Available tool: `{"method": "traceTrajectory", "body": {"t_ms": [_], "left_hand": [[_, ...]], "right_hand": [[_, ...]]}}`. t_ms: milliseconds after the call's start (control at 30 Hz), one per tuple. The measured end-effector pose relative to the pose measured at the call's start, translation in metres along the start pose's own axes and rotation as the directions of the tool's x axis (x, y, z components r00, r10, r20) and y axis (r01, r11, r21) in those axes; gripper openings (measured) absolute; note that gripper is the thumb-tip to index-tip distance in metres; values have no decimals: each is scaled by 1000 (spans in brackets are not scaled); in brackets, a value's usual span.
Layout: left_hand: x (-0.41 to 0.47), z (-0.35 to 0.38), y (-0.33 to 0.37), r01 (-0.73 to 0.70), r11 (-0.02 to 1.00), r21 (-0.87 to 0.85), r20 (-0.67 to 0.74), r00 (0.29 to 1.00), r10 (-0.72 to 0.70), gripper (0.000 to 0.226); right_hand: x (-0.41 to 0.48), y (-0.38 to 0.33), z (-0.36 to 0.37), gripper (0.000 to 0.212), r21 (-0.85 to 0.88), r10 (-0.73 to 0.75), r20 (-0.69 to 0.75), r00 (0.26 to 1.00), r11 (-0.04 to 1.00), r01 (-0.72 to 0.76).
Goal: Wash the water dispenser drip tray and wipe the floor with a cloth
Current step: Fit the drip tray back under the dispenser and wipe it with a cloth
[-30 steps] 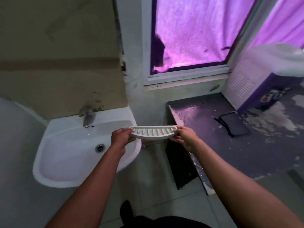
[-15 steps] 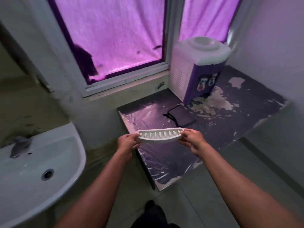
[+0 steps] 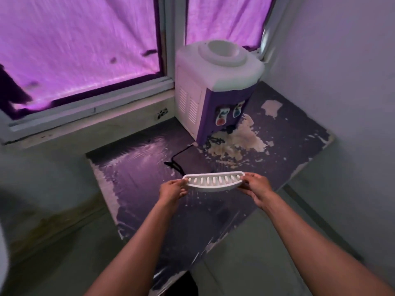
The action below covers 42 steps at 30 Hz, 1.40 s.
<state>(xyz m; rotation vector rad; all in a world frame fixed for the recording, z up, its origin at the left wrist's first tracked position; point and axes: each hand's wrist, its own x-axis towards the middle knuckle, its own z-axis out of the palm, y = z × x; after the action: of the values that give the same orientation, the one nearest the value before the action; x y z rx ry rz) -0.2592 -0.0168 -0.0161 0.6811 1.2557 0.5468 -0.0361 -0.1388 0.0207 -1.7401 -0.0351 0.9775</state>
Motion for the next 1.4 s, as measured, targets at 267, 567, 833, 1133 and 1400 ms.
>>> {"method": "traceTrajectory", "body": {"t_ms": [267, 567, 833, 1133, 1400], "left_hand": [[30, 50, 26, -8, 1000, -4, -75, 997, 8, 4], [74, 123, 23, 31, 1000, -2, -192, 981, -31, 6], [134, 221, 17, 57, 988, -143, -368, 924, -107, 4], [187, 246, 16, 2, 966, -259, -488, 862, -133, 7], [208, 241, 17, -87, 911, -403, -473, 872, -126, 27]], "right_hand": [[70, -34, -2, 12, -40, 22, 32, 999, 999, -20], [181, -71, -22, 23, -169, 64, 138, 988, 985, -40], [302, -100, -48, 11, -386, 104, 168, 980, 922, -31], [366, -113, -19, 9, -428, 85, 218, 972, 904, 17], [400, -111, 3, 8, -442, 54, 297, 953, 892, 88]]}}
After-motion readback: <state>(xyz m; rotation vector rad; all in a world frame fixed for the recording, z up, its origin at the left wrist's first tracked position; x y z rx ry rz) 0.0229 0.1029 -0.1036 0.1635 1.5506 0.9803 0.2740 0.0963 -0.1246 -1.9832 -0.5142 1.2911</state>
